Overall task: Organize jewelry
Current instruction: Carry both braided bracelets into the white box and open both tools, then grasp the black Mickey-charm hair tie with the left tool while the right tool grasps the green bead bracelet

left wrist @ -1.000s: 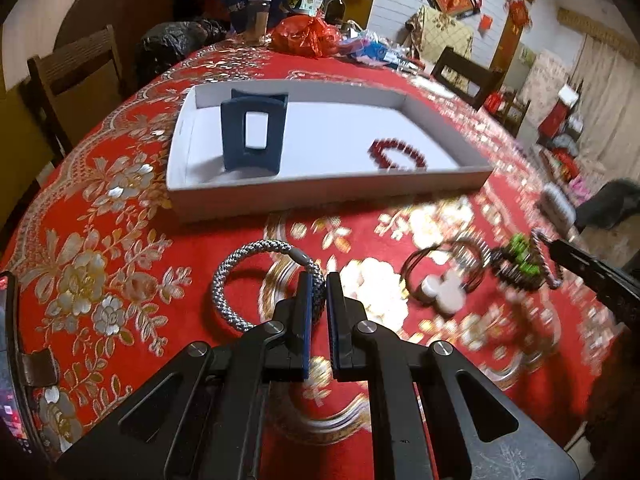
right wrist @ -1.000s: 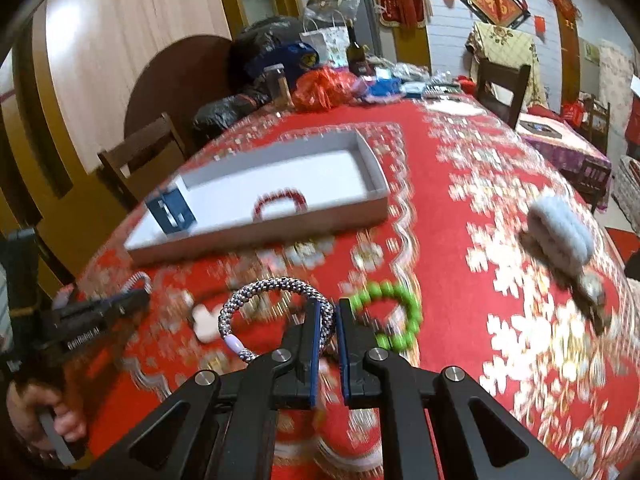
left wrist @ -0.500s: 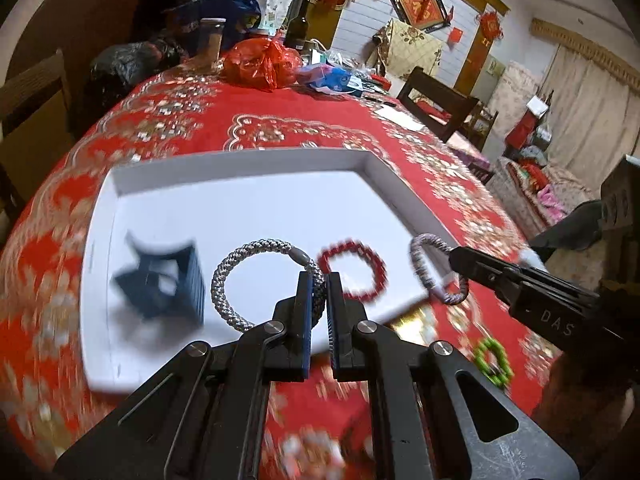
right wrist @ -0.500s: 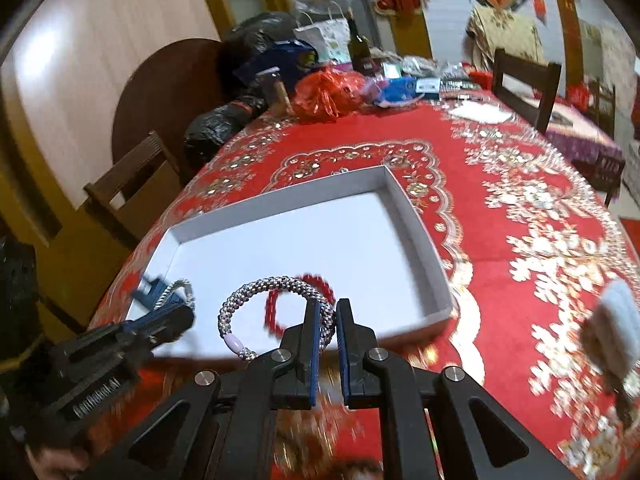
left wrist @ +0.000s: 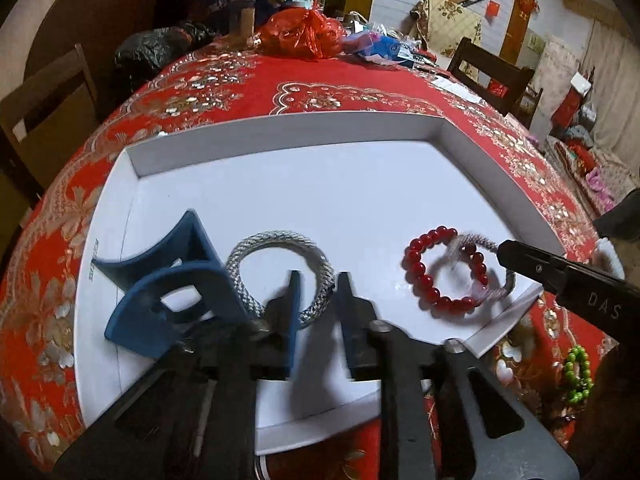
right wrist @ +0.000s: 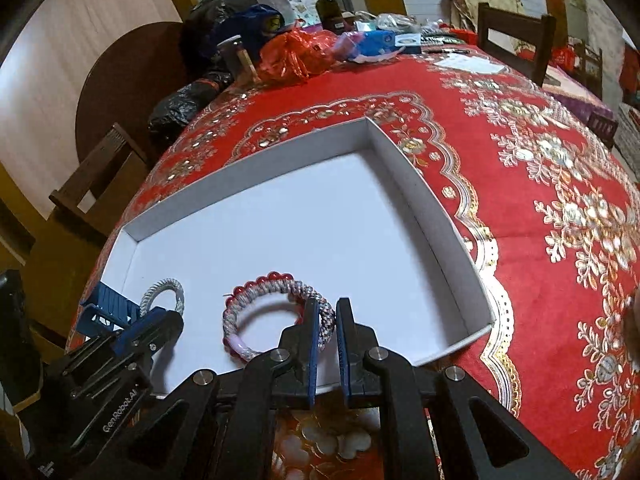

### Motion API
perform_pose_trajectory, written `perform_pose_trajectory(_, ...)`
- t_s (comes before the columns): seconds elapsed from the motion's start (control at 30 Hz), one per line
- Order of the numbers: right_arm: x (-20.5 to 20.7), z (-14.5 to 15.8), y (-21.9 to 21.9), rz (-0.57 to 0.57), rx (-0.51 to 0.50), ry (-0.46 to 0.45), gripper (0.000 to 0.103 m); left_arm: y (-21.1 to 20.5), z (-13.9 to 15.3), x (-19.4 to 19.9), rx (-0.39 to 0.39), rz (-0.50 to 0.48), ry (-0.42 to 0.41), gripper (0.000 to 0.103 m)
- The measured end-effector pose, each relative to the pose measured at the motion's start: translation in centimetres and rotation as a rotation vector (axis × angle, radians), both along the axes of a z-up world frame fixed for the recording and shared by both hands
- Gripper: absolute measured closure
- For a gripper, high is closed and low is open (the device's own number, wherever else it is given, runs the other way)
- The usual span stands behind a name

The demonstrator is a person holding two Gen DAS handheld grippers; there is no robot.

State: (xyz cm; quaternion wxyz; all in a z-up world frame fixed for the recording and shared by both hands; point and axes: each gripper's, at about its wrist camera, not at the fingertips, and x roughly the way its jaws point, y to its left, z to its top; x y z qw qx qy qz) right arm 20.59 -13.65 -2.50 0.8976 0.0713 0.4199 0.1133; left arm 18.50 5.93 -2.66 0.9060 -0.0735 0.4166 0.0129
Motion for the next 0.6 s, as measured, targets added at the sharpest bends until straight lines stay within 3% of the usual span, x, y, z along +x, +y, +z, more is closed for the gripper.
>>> perform_pose_trajectory(0.17,-0.3,0.0,-0.4,0.018,0.013,0.014,0.088,-1.0,0.0,-1.0,0.043,-0.021,0.009,0.077)
perform_pose_trajectory(0.4,-1.8,0.0,-1.4,0.055,0.077,0.037,0.083,-1.2,0.1,-3.0,0.011,-0.011,0.002,0.076)
perform_pose_trajectory(0.47,-2.9,0.8,-2.1,0.045,0.084,0.002,0.081,-1.2,0.3,-3.1,0.031,0.003,0.009,0.061)
perform_pose_trajectory(0.6,-6.9,3.0,-4.8,0.020,0.076,-0.101,0.066,-1.3,2.0,-4.4,0.048,-0.008,-0.049,0.055)
